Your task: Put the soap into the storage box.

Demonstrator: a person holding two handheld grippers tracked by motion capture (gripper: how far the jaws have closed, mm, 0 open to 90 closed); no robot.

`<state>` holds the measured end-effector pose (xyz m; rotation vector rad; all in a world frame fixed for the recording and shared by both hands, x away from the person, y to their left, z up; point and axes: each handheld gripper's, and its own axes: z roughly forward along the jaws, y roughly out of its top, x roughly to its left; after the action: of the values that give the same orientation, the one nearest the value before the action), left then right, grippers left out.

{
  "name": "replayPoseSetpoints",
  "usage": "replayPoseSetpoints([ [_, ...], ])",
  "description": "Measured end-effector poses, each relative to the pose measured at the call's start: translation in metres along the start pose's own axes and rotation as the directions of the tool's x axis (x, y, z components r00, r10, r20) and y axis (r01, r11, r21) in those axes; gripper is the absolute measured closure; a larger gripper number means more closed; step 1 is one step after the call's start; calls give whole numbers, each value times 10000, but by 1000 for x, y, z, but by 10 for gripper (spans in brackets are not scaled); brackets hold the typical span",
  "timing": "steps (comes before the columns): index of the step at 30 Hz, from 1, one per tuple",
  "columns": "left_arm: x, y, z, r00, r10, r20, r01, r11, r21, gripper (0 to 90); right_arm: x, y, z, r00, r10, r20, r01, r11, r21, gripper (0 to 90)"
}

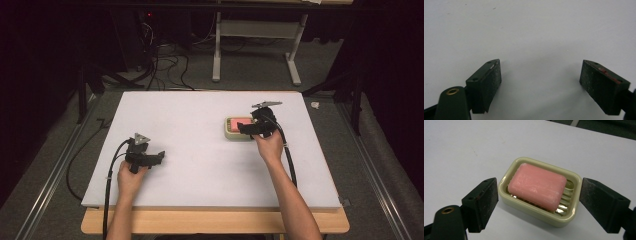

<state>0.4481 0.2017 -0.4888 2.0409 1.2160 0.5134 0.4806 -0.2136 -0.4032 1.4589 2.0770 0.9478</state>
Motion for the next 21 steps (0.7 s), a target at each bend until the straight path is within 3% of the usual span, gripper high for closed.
replayPoseSetpoints([
  [21, 0, 0, 0, 10000, -16, 0, 16, 10000, -7, 179, -3, -9, -31, 10000, -77, -38, 75, 9982, -587, 175],
])
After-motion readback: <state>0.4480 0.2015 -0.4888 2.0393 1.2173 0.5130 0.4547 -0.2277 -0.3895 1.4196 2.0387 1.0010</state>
